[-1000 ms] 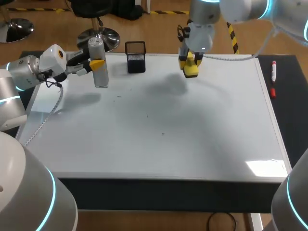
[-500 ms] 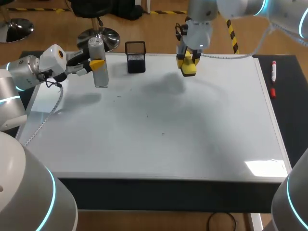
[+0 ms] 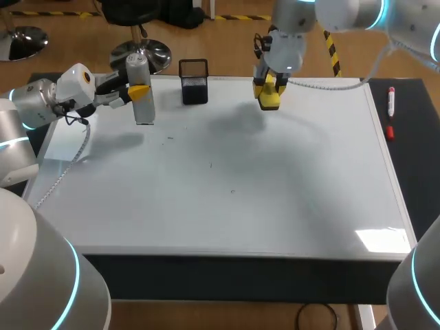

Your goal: Pick up the inspection probe, press it on each red-marked spot on the whiteboard one by one, put down the probe, pick up the eraser, and wipe off all the red marks.

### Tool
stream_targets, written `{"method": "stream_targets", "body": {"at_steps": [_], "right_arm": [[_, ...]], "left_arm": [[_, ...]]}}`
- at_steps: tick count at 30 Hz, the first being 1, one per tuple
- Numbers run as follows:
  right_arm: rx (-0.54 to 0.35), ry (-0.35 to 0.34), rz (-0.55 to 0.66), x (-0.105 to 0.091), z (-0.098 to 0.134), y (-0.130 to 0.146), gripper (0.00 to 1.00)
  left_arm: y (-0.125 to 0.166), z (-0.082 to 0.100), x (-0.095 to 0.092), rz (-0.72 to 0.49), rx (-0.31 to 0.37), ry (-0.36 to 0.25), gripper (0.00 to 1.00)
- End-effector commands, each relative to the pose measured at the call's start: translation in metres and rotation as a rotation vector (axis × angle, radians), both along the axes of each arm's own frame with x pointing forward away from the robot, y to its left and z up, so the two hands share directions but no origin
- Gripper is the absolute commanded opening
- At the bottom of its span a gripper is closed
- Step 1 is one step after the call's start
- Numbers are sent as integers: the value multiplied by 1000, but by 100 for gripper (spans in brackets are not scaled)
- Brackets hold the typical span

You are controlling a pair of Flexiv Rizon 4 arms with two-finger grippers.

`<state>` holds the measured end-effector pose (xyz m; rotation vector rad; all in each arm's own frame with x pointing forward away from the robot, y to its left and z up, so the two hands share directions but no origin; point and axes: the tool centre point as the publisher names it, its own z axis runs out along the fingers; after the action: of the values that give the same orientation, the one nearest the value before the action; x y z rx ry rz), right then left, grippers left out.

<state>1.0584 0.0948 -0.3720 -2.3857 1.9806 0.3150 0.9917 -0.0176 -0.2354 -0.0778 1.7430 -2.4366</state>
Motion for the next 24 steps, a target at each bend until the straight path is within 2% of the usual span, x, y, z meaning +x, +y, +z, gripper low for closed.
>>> {"method": "stream_targets", "body": {"at_steps": [1,15,20,24], "right_arm": [[2,10,17,12,-9,3,0],[-66,66,40,37,-32,33,0],[-104,90,21,42,-40,36,0],[-99,100,4,45,-45,38,0]], "left_arm": [[-1,1,0,2,0,0,0],[-1,1,0,2,0,0,0],[-1,1,0,2,0,0,0],[-1,1,0,2,0,0,0]]}}
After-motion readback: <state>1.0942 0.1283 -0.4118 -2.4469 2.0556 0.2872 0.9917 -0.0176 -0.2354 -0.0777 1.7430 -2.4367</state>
